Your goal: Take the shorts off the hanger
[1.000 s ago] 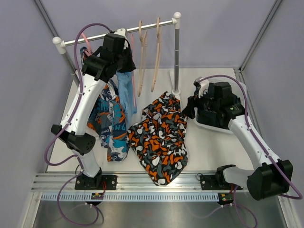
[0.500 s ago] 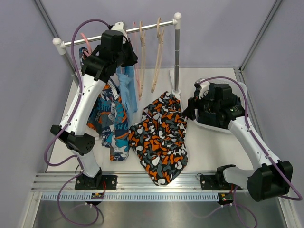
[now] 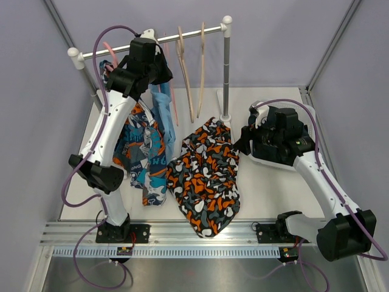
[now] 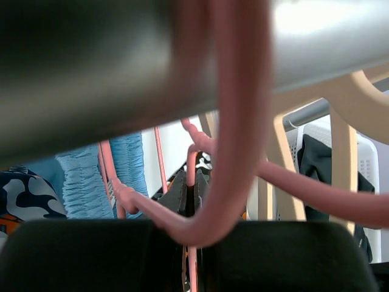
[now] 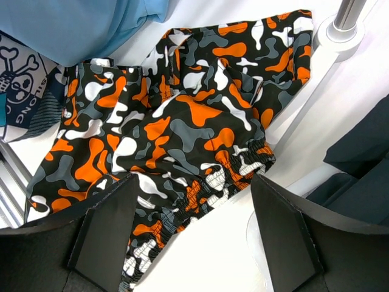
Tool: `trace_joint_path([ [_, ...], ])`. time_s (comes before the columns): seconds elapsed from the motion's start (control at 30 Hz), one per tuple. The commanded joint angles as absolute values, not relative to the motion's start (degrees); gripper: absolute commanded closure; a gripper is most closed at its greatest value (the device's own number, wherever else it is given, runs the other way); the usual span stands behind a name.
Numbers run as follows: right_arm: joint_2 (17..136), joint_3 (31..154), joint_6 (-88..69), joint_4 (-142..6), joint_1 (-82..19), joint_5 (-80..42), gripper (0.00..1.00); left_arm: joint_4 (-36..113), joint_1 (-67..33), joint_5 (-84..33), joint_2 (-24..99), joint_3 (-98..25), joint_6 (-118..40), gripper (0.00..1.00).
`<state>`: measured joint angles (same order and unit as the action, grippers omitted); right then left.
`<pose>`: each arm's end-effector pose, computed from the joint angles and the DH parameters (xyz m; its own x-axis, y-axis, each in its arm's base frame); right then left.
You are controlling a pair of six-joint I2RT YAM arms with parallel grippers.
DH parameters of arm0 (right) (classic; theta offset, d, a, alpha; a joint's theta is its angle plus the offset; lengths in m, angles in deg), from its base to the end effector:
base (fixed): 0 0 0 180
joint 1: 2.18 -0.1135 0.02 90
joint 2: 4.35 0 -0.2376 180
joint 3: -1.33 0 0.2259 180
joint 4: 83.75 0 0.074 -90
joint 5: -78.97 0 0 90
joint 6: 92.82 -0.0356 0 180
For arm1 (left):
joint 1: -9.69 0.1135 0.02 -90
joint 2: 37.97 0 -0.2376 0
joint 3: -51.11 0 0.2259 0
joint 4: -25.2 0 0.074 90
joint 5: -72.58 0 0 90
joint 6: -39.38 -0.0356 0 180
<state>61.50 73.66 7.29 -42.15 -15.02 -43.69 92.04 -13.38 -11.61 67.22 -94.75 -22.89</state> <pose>0.2222 0.0704 0.2960 -0.4438 -0.2527 -0.8597 -0.7063 0.6891 0.1621 0.3251 -0.1345 0.4418 -0.5017 -0.2895 -0.8152 0.0823 0.9221 -0.3781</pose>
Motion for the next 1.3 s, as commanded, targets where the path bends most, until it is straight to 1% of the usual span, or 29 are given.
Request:
trace_joint_path([
  [0.0, 60.43, 74.03, 7.64, -43.48, -14.58, -45.39, 0.17, 90.0, -13.34, -13.81, 66.97, -95.52, -23.11, 1.0],
  [0.03, 60.43, 74.12, 7.9, -43.39, -14.58, -45.65, 0.17, 90.17, -13.34, -14.16, 66.97, -95.43, -23.11, 1.0],
  [0.1, 60.52, 74.21, 8.34, -42.86, -14.57, -46.44, 0.17, 90.35, -13.34, -15.3, 66.62, -94.82, -23.28, 0.97],
  [0.3, 60.87, 74.65, 10.36, -40.67, -14.58, -49.52, 0.17, 90.26, -13.34, -16.45, 65.04, -92.62, -23.64, 0.8],
  [0.33, 60.87, 74.82, 10.8, -40.14, -14.58, -50.22, 0.17, 90.35, -13.42, -16.45, 64.78, -92.62, -23.64, 0.75],
  [0.43, 61.13, 75.79, 12.03, -38.65, -14.58, -51.54, 0.17, 90.0, -13.34, -17.06, 63.99, -92.62, -23.46, 0.69],
  [0.47, 61.3, 76.49, 12.64, -38.12, -14.58, -53.11, 0.17, 89.82, -13.34, -17.07, 63.63, -92.7, -23.29, 0.63],
  [0.53, 61.74, 77.37, 15.19, -35.41, -14.58, -55.22, 0.16, 89.56, -13.34, -18.63, 62.15, -92.79, -23.2, 0.57],
  [0.57, 62.35, 78.24, 17.02, -34.35, -14.58, -57.76, 0.16, 89.56, -13.42, -19.34, 61.35, -92.7, -23.28, 0.5],
  [0.67, 63.85, 80.18, 19.93, -29.78, -15.71, -60.33, 0.16, 89.82, -13.34, -20.92, 57.14, -91.74, -24.33, 0.39],
  [0.7, 64.12, 80.45, 21.25, -29.07, -16.5, -60.16, 0.16, 89.82, -13.34, -21.37, 55.74, -91.04, -24.6, 0.33],
  [0.77, 64.73, 80.45, 22.4, -27.48, -18.96, -57.8, 0.16, 89.56, -13.42, -23.03, 50.64, -87.53, -26.09, 0.28],
  [0.8, 64.82, 80.1, 22.4, -27.48, -22.71, -56.22, 0.15, 89.65, -13.34, -23.48, 48.71, -86.04, -26.53, 0.24],
  [0.83, 65.17, 79.75, 22.32, -27.92, -24.84, -52.46, 0.14, 89.47, -13.34, -23.92, 46.78, -82.63, -27.15, 0.23],
  [0.87, 65.43, 78.96, 21.53, -28.36, -26.95, -50.6, 0.14, 89.38, -13.34, -24.36, 42.58, -80.77, -28.54, 0.22],
  [0.93, 66.13, 77.99, 20.91, -29.85, -32.14, -46.56, 0.12, 89.12, -13.34, -24.1, 37.9, -76.55, -29.87, 0.21],
  [0.97, 66.49, 77.03, 20.13, -30.46, -33.81, -44.79, 0.11, 88.77, -13.34, -23.05, 32.57, -71.48, -31.01, 0.2],
  [1.03, 67.45, 75.8, 20.2, -31.17, -38.55, -41.11, 0.09, 87.63, -13.34, -21.12, 26.92, -66.1, -31.63, 0.17],
  [1.07, 67.63, 75.01, 20.38, -31.87, -40.22, -39.43, 0.05, 87.19, -13.34, -19.19, 24.02, -60.59, -31.98, 0.15],
  [1.1, 67.72, 74.22, 20.38, -33.79, -41.89, -38.28, 0.01, 86.75, -13.42, -18.31, 18.16, -57.84, -31.99, 0.14],
  [1.17, 67.64, 70.62, 19.77, -37.48, -46.46, -33.64, 0.01, 85.61, -13.34, -15.68, 12.59, -52.65, -31.11, 0.09],
  [1.2, 67.55, 69.39, 18.98, -41.76, -47.79, -31.96, 0.0, 85.43, -13.34, -15.14, 7.87, -48.1, -30.59, 0.09],
  [1.27, 67.9, 65.7, 19.33, -45.74, -51.39, -27.48, 0.01, 85.25, -13.34, -13.73, 3.71, -43.94, -28.31, 0.08],
])
